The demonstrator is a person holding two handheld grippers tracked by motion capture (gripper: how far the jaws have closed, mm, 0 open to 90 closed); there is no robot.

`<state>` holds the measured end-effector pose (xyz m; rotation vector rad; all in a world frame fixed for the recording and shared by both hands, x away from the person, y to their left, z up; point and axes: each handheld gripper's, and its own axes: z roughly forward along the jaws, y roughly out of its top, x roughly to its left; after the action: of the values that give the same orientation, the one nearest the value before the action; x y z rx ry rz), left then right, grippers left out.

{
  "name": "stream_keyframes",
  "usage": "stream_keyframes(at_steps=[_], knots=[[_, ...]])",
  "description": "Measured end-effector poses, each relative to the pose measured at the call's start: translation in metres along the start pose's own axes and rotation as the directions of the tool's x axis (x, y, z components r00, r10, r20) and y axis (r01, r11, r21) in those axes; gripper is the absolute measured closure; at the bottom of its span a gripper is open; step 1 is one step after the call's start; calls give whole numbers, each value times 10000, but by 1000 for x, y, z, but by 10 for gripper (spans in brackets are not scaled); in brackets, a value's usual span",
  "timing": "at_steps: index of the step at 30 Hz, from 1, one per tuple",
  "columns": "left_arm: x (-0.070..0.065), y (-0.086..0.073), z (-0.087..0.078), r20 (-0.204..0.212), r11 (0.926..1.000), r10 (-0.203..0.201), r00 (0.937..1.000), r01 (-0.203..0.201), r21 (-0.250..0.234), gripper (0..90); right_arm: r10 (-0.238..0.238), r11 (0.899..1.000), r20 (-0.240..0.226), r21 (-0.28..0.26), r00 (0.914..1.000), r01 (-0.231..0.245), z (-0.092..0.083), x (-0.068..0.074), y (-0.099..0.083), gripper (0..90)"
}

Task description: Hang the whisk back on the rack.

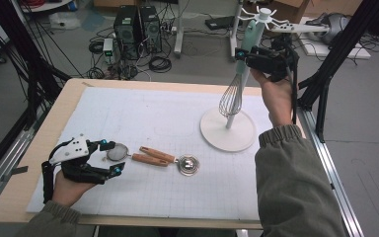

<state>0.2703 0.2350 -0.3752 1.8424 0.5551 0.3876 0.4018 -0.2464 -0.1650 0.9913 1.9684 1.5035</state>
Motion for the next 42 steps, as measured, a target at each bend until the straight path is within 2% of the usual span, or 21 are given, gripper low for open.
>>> stream_keyframes(at_steps=[14,26,42], knots=[[3,-2,-2,-236,9999,-128,9996,128,8,213,-107,9998,-401,-158,9991,101,-4,-5,-3,640],[6,-6,-5,-445,9998,-219,9988,217,-49,193,-90,9996,-655,-262,9978,73,-4,-11,-5,590],[7,-4,-6,-460,9997,-240,9987,235,-111,187,-260,9993,-651,-290,9975,242,-8,-10,-4,591]])
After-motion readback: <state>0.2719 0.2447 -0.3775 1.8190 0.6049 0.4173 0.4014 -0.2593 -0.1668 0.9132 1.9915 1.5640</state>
